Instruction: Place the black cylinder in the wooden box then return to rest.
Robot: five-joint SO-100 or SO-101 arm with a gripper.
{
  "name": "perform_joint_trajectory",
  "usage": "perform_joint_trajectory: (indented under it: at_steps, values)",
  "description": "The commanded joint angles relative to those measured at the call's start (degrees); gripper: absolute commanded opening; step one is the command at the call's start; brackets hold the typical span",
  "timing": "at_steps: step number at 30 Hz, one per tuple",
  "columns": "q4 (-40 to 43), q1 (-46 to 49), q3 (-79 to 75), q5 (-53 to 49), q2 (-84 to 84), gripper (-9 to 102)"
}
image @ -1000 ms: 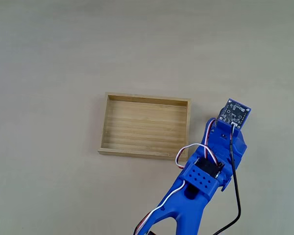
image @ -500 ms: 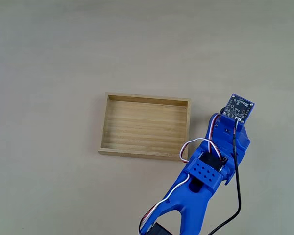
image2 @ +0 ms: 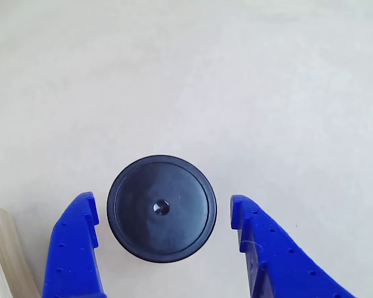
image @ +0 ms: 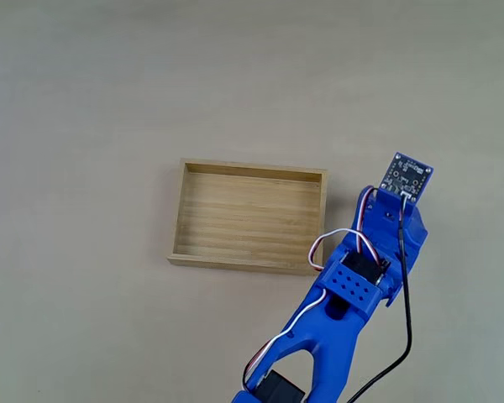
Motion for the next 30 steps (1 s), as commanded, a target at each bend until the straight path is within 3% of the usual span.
perform_joint_trajectory:
  at_steps: [1, 14, 30]
  values:
    - [-2.0, -1.1, -7.5, 0.7, -1.1, 32]
    - [-2.1, -2.1, -9.8, 0.9, 1.8, 32]
    - [-2.1, -1.7, -11.0, 0.9, 2.0, 20]
